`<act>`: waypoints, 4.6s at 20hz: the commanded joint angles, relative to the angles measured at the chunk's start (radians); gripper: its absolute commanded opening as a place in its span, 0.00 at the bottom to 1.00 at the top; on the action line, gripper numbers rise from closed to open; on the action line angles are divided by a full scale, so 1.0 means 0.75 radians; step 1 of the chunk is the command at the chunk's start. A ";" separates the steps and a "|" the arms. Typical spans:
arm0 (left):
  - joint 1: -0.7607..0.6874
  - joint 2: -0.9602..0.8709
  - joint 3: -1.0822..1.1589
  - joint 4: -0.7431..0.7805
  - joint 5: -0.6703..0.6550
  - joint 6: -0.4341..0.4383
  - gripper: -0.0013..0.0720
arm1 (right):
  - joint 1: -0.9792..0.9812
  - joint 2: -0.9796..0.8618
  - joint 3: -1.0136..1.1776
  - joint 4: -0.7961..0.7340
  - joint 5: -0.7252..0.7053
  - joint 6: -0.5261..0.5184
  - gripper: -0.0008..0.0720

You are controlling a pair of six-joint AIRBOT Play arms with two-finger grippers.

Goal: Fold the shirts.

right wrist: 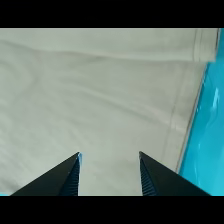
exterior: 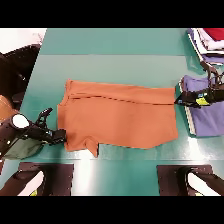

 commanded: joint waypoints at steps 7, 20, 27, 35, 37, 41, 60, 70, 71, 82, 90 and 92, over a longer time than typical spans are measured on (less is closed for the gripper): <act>0.000 0.003 0.261 -0.034 -0.032 0.057 0.05 | -0.325 0.212 -0.589 0.010 0.201 -0.010 0.74; 0.001 0.003 0.277 0.084 -0.114 0.085 0.05 | 0.074 0.088 -0.868 0.318 -0.223 -0.028 0.03; -0.004 0.269 0.340 0.153 -0.364 -0.040 0.05 | 0.129 0.408 -0.609 -0.018 0.240 0.007 0.03; -0.004 0.224 0.499 0.038 -0.158 0.024 0.05 | 0.129 0.254 -0.273 -0.074 0.200 0.019 0.03; -0.004 0.102 0.503 0.025 -0.052 0.083 0.05 | 0.129 0.113 -0.178 -0.075 0.121 0.003 0.03; -0.004 -0.212 0.551 -0.105 0.223 0.239 0.05 | 0.129 -0.162 0.044 -0.074 0.013 0.000 0.03; -0.004 -0.815 1.159 -0.203 0.075 0.302 0.05 | -0.214 -0.529 0.281 0.141 -0.049 -0.150 0.56; -0.228 -0.816 1.158 -0.287 0.126 0.292 0.05 | -0.424 -0.656 0.051 0.386 -0.097 -0.299 0.81; -0.269 -0.816 1.158 -0.288 0.151 0.289 0.05 | -0.416 -0.669 0.051 0.386 -0.102 -0.300 0.81; -0.616 -0.926 1.160 -0.302 0.498 0.147 0.05 | -0.348 -0.730 0.085 0.569 -0.162 -0.430 0.03; -0.763 -1.273 1.425 -0.376 0.474 0.146 0.05 | -0.121 -0.481 0.528 0.633 0.046 -0.343 0.03; -0.785 -1.343 1.500 -0.377 0.451 0.118 0.05 | -0.013 -0.467 0.640 0.639 0.063 -0.288 0.03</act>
